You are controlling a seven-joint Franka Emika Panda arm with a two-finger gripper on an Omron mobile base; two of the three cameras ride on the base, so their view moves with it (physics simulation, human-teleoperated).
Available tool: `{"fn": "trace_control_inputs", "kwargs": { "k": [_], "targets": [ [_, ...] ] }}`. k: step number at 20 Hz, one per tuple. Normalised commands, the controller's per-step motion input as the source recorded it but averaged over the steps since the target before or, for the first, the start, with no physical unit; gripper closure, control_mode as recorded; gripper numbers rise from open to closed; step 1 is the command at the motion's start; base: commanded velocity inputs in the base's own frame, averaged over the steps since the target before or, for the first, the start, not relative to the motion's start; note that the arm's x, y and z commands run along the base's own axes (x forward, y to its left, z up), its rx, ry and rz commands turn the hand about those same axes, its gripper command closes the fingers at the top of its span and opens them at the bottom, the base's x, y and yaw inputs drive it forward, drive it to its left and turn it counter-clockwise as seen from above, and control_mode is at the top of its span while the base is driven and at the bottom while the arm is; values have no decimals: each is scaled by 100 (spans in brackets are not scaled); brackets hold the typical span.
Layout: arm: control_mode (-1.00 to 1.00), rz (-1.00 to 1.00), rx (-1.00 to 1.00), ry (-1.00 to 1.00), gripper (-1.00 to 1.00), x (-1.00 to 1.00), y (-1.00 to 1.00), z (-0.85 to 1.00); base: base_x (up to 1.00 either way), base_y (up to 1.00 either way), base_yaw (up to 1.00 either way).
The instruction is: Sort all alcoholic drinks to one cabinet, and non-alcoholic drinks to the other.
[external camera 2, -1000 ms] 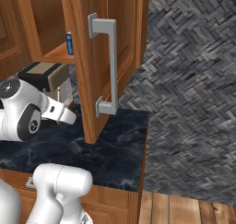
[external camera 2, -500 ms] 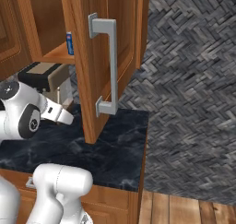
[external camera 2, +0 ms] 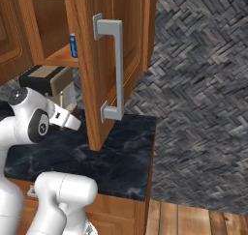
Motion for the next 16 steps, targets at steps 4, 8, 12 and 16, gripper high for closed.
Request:
{"fn": "trace_control_inputs", "kwargs": {
  "k": [4, 8, 12, 16],
  "targets": [
    [-100, -1, 0, 0, -100, 31, 4, -30, 0, 0, 0],
    [-100, -3, 0, 0, -100, 24, 12, -24, 0, 0, 0],
    [-100, -10, 0, -1, -100, 20, 8, -16, 0, 0, 0],
    [-100, -14, -2, -6, -100, 17, 7, -7, 0, 0, 0]
  ]
}}
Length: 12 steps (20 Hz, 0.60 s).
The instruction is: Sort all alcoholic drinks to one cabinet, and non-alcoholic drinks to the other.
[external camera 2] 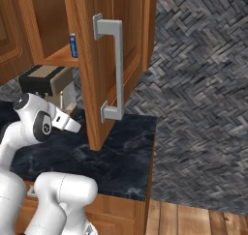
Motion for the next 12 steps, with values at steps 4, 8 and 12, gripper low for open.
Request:
{"fn": "trace_control_inputs", "kwargs": {
  "k": [4, 8, 12],
  "targets": [
    [-100, -16, -2, -4, -100, 8, 4, -1, 0, 0, 0],
    [-100, -13, -1, 0, -100, 12, 1, -9, 0, 0, 0],
    [-100, -7, 0, 0, -100, 19, 0, -16, 0, 0, 0]
  ]
}}
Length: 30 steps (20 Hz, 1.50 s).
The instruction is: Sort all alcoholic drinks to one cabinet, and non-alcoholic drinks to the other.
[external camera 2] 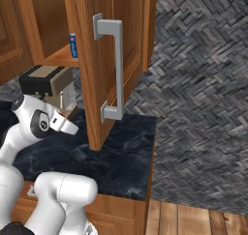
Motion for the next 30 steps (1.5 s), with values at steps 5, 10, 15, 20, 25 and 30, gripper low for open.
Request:
{"fn": "trace_control_inputs", "kwargs": {
  "k": [5, 10, 15, 20, 25, 30],
  "targets": [
    [-100, -5, -3, 0, -100, 21, 0, -19, 0, 0, 0],
    [-100, -6, -5, -2, -100, 15, 4, -15, 0, 0, 0],
    [-100, -8, -6, -4, -100, 13, 0, -8, 0, 0, 0],
    [-100, -8, -3, -6, -100, 1, 4, 0, 0, 0, 0],
    [-100, -11, -3, -3, -100, 0, 11, 0, 0, 0, 0],
    [-100, -8, -2, 0, -100, 12, 0, 0, 0, 0, 0]
  ]
}}
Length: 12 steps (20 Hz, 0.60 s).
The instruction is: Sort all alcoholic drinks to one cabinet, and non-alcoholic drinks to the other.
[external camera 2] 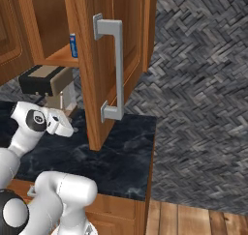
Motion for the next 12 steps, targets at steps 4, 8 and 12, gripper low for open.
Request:
{"fn": "trace_control_inputs", "kwargs": {
  "k": [4, 8, 12],
  "targets": [
    [-100, -3, -1, 0, -100, 19, 2, 0, 0, 0, 0],
    [-100, -3, -2, -3, -100, 11, 0, 0, 0, 0, 0],
    [-100, -4, -3, -3, -100, 12, 0, 0, 0, 0, 0]
  ]
}}
